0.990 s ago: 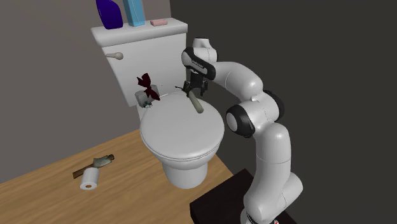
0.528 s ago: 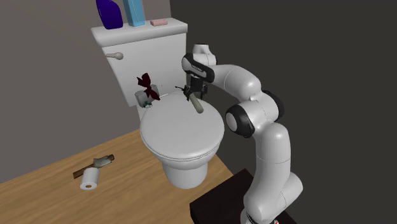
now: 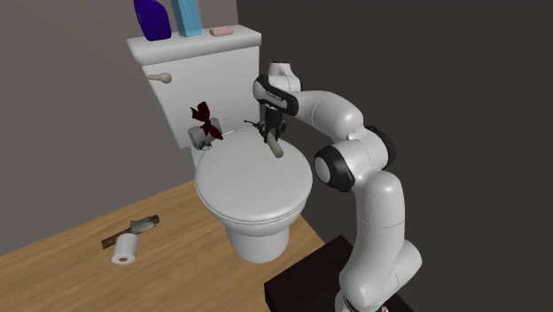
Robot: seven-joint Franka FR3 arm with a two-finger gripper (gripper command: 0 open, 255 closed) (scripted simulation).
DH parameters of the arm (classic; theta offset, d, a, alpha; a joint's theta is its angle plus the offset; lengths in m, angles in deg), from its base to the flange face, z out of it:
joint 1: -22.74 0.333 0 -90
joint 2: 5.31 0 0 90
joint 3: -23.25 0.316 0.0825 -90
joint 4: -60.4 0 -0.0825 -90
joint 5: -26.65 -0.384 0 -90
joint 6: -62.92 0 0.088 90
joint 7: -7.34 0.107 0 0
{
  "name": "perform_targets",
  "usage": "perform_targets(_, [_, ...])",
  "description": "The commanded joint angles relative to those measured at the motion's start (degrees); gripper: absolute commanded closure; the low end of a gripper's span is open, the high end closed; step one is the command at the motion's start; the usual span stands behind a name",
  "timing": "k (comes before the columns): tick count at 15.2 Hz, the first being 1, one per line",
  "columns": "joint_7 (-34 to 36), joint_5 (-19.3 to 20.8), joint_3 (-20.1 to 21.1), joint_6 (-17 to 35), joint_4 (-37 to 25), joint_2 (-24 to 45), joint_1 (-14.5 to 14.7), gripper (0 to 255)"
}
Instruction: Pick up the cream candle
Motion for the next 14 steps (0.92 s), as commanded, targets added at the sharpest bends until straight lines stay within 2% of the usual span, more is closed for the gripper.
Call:
perform_targets(1, [-0.01, -0.01, 0.02, 0.0, 0.05, 0.03, 0.01, 255])
perform_targets(4, [0.07, 0.0, 0.0, -0.77, -0.81, 0.12, -0.04, 255])
perform_targets(14, [1.34, -0.13, 0.06, -9.66, -12.1, 2.44, -0.52, 255])
